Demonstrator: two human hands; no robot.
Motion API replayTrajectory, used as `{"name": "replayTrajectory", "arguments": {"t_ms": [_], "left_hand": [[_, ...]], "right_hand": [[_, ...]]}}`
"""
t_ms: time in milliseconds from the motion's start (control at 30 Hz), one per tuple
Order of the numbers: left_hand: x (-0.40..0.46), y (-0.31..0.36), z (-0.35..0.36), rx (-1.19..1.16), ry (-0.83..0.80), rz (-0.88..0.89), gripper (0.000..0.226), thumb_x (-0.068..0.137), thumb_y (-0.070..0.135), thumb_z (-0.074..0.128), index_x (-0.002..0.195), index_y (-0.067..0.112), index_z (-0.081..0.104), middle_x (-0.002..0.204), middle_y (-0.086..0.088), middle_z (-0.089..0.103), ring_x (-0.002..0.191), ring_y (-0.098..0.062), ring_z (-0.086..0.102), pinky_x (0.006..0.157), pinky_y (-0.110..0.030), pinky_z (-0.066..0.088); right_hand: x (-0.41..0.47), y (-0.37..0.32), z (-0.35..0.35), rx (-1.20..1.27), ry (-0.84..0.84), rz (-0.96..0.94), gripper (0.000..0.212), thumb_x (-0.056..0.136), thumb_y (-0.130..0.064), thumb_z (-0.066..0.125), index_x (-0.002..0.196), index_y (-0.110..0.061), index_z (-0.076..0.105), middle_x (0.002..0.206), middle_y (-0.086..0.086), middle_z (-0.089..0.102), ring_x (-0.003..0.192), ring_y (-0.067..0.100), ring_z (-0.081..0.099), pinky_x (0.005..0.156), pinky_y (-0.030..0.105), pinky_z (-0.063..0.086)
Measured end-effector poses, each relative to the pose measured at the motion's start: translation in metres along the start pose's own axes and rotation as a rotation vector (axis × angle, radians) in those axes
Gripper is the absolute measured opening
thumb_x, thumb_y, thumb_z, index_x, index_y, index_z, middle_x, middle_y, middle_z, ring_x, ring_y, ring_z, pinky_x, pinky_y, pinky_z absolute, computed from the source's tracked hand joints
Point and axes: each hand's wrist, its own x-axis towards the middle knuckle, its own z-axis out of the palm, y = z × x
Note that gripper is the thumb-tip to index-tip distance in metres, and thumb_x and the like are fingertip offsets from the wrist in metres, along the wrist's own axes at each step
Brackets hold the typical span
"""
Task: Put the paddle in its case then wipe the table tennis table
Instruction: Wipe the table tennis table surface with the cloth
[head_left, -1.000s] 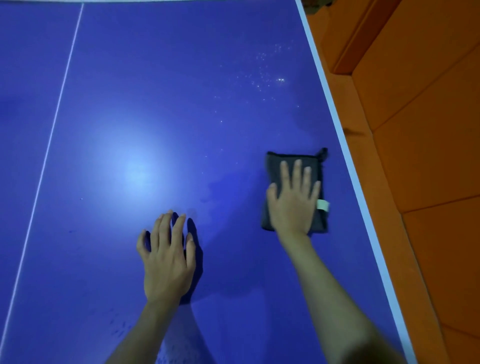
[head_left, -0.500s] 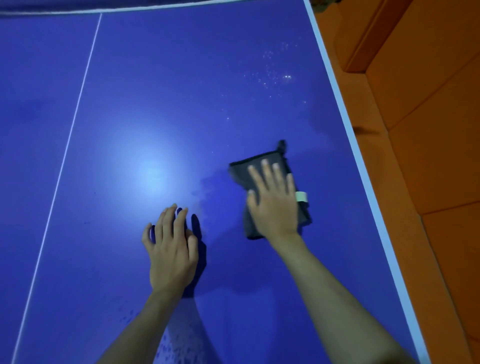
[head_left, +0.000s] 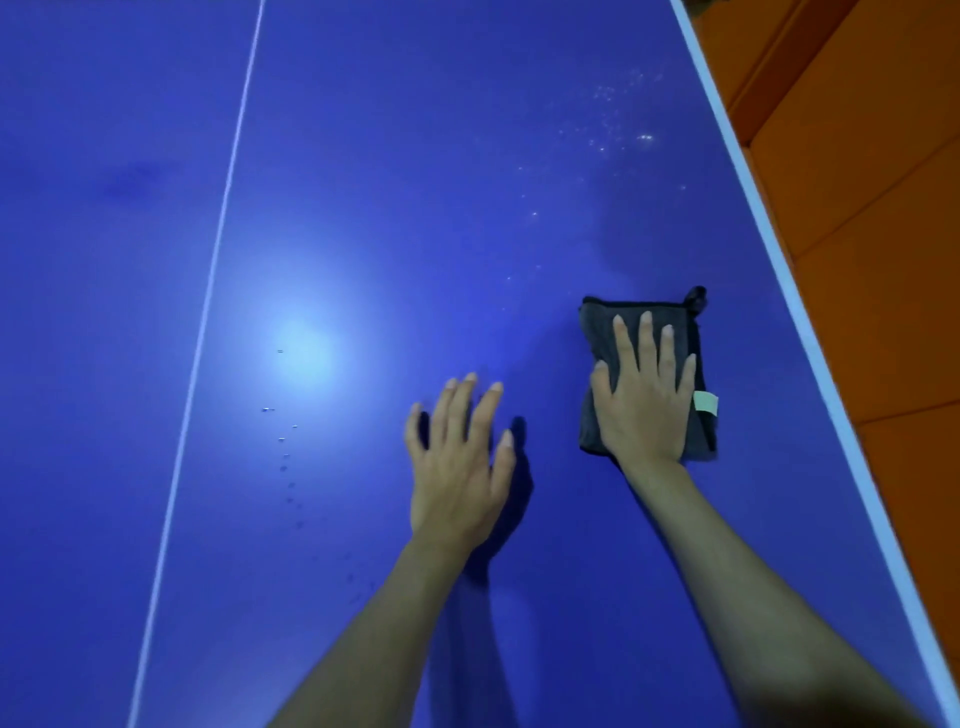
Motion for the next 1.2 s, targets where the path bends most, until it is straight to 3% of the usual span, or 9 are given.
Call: {"name": "replayTrajectory", "arguments": {"t_ms": [133, 467, 667, 867, 1033, 1200], "left_hand": [[-0.006, -0.039, -0.032, -0.075, 0.016, 0.008, 0.047, 0.107, 0.034, 0.040, 0.151, 0.022, 0.043, 0.159, -0.004, 0.040, 0.150, -0.024, 0.035, 0.119, -0.056, 0.026], [-0.072, -0.256, -0.111, 0.105, 0.101, -0.340, 0.044, 0.103, 0.028, 0.036, 0.144, 0.016, 0.049, 0.153, -0.007, 0.048, 0.145, -0.026, 0.044, 0.119, -0.056, 0.025], [-0.084, -0.289, -0.112, 0.166, 0.113, -0.407, 0.043, 0.105, 0.024, 0.034, 0.145, 0.016, 0.044, 0.159, -0.010, 0.040, 0.147, -0.028, 0.041, 0.120, -0.055, 0.021], [-0.084, -0.291, -0.114, 0.159, 0.093, -0.426, 0.042, 0.108, 0.027, 0.030, 0.146, 0.017, 0.044, 0.160, -0.009, 0.039, 0.148, -0.026, 0.040, 0.120, -0.057, 0.022], [-0.083, -0.287, -0.117, 0.118, 0.051, -0.444, 0.047, 0.110, 0.035, 0.022, 0.149, 0.018, 0.042, 0.162, -0.006, 0.037, 0.151, -0.025, 0.035, 0.121, -0.059, 0.020], [-0.081, -0.286, -0.118, 0.112, 0.028, -0.442, 0.047, 0.109, 0.035, 0.023, 0.148, 0.019, 0.042, 0.161, -0.007, 0.036, 0.152, -0.027, 0.033, 0.122, -0.059, 0.018]], "right_hand": [[-0.025, -0.074, 0.007, 0.003, -0.011, -0.047, 0.063, 0.106, -0.048, 0.026, 0.166, -0.027, 0.023, 0.173, 0.006, 0.019, 0.160, 0.030, 0.016, 0.128, 0.058, 0.014], [-0.080, -0.306, 0.017, 0.075, -0.070, -0.228, 0.065, 0.105, -0.048, 0.019, 0.166, -0.028, 0.024, 0.174, 0.005, 0.016, 0.161, 0.028, 0.012, 0.127, 0.059, 0.010], [-0.118, -0.441, 0.024, 0.121, -0.160, -0.465, 0.064, 0.105, -0.045, 0.018, 0.167, -0.027, 0.018, 0.175, 0.004, 0.009, 0.162, 0.027, 0.005, 0.128, 0.058, 0.007], [-0.107, -0.413, 0.029, 0.121, -0.111, -0.479, 0.061, 0.105, -0.039, 0.026, 0.164, -0.025, 0.029, 0.174, 0.003, 0.019, 0.160, 0.024, 0.016, 0.129, 0.051, 0.014], [-0.076, -0.306, 0.022, 0.084, -0.068, -0.203, 0.061, 0.102, -0.036, 0.032, 0.161, -0.024, 0.037, 0.170, 0.008, 0.028, 0.156, 0.029, 0.029, 0.125, 0.055, 0.024], [-0.063, -0.203, 0.007, 0.075, -0.091, 0.060, 0.062, 0.105, -0.045, 0.025, 0.163, -0.024, 0.032, 0.172, 0.007, 0.024, 0.158, 0.031, 0.021, 0.126, 0.059, 0.019]]}}
